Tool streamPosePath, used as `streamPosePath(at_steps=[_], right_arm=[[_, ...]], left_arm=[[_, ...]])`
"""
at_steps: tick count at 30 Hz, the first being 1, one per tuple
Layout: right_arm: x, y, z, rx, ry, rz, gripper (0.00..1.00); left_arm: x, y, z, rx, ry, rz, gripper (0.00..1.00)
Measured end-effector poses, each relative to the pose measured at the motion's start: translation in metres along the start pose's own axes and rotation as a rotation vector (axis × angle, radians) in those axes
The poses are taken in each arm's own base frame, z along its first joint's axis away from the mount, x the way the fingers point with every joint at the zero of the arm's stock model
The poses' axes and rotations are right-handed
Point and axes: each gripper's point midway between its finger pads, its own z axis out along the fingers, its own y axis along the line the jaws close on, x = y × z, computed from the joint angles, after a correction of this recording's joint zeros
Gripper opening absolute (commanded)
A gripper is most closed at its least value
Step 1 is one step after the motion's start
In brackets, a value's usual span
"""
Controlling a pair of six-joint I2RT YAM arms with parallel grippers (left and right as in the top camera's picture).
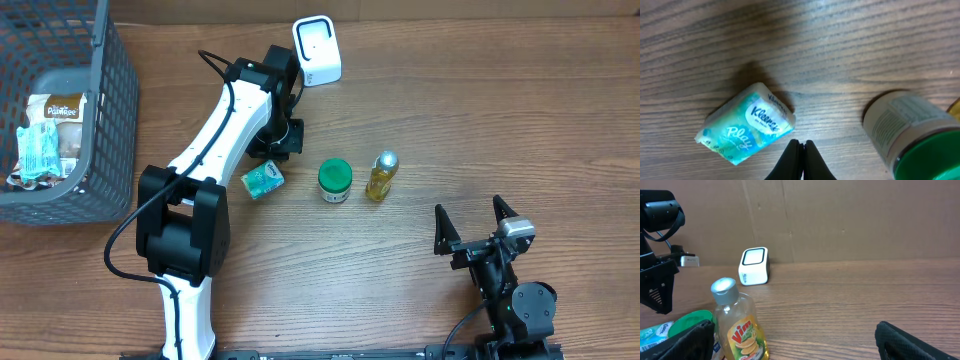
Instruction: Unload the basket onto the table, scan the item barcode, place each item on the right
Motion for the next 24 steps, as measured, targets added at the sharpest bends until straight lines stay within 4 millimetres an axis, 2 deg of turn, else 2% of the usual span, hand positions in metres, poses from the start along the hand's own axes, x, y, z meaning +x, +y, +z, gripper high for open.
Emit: streamPosePath(at_steps=[9,16,20,24], right_arm=[[0.0,0.0,0.0,0.0,0.0,0.0,1.0],[0.0,0.0,0.0,0.0,0.0,0.0,1.0],[0.0,0.0,0.0,0.0,0.0,0.0,1.0],[0.0,0.0,0.0,0.0,0.0,0.0,1.0]], left_arm=[[0.011,0.002,0.0,-0.005,0.047,0.092,0.05],[0.012,-0.005,0.002,-0.051,0.034,0.168,0.08],[0.019,-0.001,0.011,-0.162,0.035,0.226,0.2],[0.024,0.007,0.026,-0.242,0.038,0.251,0.19]])
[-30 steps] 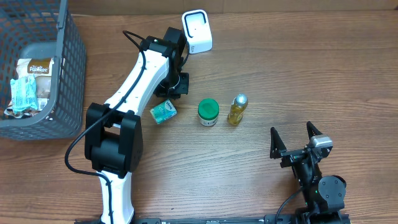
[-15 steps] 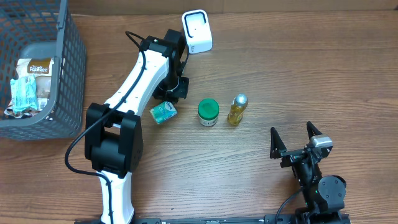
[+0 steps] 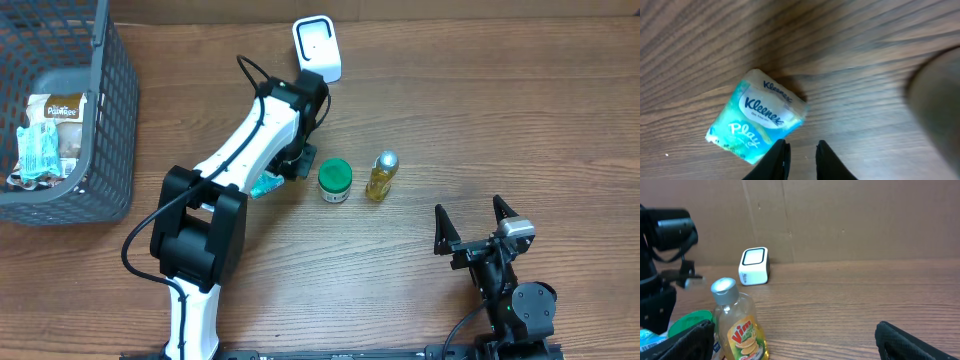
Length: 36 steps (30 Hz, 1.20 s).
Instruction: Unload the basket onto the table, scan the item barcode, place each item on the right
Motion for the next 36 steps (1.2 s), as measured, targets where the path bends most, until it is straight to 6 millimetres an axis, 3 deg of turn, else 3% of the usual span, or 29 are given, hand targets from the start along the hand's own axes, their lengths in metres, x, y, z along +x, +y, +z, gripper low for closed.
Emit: streamPosePath(at_steps=[8,12,21,25,30,32,36], right_arm=[[0.0,0.0,0.0,0.0,0.0,0.0,1.0],[0.0,0.0,0.0,0.0,0.0,0.0,1.0],[0.0,0.0,0.0,0.0,0.0,0.0,1.0],[0.0,0.0,0.0,0.0,0.0,0.0,1.0],[0.0,0.0,0.0,0.0,0.0,0.0,1.0],[0.0,0.0,0.0,0.0,0.0,0.0,1.0],[0.0,0.0,0.0,0.0,0.0,0.0,1.0]], left_arm=[[0.02,0.02,0.036,-0.057,0.054,-0.026,0.15],[0.017,0.023,0.037,-0.062,0.038,-0.044,0.08],[-0.006,0.026,0.035,-0.057,-0.067,-0.223,0.04],[-0.012,0.026,0.025,-0.028,-0.073,-0.29,0.08],[-0.029,0.026,-0.01,0.008,-0.11,-0.31,0.33],[-0.032,0.026,-0.017,0.013,-0.117,-0.289,0.34],[-0.018,0.026,-0.017,0.003,-0.061,-0.219,0.29]])
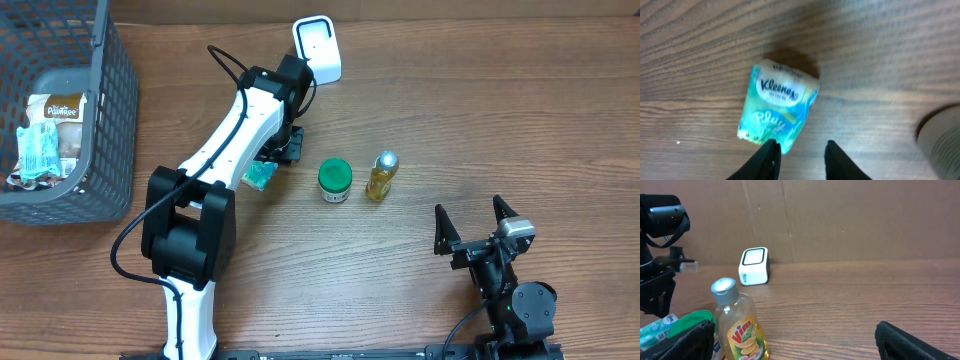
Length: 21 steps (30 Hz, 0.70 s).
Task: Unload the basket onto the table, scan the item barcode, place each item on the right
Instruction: 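Grasp the Kleenex pack with the left gripper and lift it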
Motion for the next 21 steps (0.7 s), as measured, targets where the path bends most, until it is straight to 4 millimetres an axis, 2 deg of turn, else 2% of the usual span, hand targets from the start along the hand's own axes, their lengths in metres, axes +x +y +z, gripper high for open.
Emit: streamPosePath(at_steps=[5,14,17,21], right_arm=[[0.0,0.0,0.0,0.0,0.0,0.0,1.0],[0.0,0.0,0.0,0.0,0.0,0.0,1.0],[0.0,0.0,0.0,0.0,0.0,0.0,1.0],[0.0,0.0,0.0,0.0,0.0,0.0,1.0]], left_arm=[[0.009,0.001,0.007,-0.008,0.03,0.094,0.32],[0.016,-0.002,0.045,-0.011,0.017,0.211,0.36],[0.015,0.001,0.049,-0.031,0.007,0.228,0.31],[0.014,0.004,0.05,-0.051,0.004,0.229,0.3]])
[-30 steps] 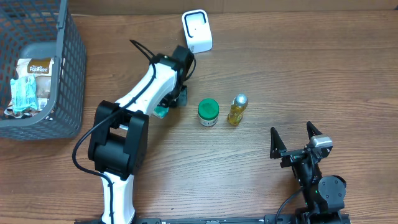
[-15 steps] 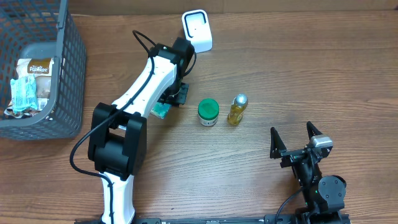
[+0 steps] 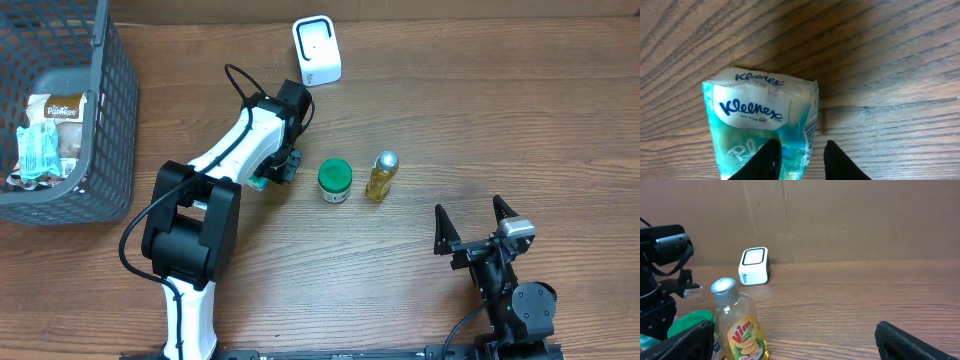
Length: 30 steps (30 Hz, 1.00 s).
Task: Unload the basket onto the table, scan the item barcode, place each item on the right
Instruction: 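Grasp the Kleenex pack with the left gripper and lift it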
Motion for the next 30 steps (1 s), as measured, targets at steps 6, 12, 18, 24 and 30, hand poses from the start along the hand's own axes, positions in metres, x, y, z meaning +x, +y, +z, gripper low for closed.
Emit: streamPosePath(at_steps=[6,12,18,24,30], right_arm=[[0.0,0.0,0.0,0.0,0.0,0.0,1.0],[0.0,0.0,0.0,0.0,0.0,0.0,1.0],[0.0,0.0,0.0,0.0,0.0,0.0,1.0],[0.0,0.0,0.0,0.0,0.0,0.0,1.0],[0.0,0.0,0.0,0.0,0.0,0.0,1.0]], left_arm=[[0.008,0.002,0.0,-0.012,0.032,0.0,0.32],[0.004,0.004,-0.007,-0.013,0.025,-0.007,0.32],[-0.004,0.006,-0.018,-0.013,0.006,-0.022,0.35],[-0.004,0.007,-0.019,-0.017,0.004,-0.022,0.35],[-0.005,0.006,-0.014,-0.019,-0.003,-0.027,0.36]])
